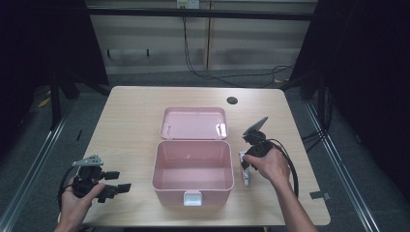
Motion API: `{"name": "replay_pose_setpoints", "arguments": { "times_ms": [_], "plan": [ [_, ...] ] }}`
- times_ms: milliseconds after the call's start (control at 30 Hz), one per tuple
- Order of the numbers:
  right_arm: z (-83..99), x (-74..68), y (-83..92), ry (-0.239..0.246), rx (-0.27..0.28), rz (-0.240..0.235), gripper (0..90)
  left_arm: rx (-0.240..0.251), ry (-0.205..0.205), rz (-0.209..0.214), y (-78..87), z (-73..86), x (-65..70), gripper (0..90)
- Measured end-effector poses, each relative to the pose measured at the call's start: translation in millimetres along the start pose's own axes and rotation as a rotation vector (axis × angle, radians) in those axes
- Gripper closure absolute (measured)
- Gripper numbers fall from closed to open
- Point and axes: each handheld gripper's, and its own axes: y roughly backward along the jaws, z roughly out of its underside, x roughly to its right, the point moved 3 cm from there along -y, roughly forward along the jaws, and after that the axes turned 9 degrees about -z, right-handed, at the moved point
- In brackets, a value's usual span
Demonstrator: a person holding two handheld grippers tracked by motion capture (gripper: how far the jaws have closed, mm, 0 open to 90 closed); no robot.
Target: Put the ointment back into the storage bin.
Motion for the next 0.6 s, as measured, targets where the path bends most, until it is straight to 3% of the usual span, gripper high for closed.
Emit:
{"name": "replay_pose_setpoints", "arguments": {
  "times_ms": [133, 600],
  "plan": [
    [-3.4, -1.1, -7.6, -0.005, -0.033, 0.025, 60.0, 0.001, 0.002, 0.001, 0.1, 0.0, 0.1, 21.4],
    [-5.5, 2.5, -23.1, -0.031, -0.055, 0.060, 59.4, -0.002, 0.003, 0.000, -0.2, -0.1, -0.1, 21.4]
  ]
}}
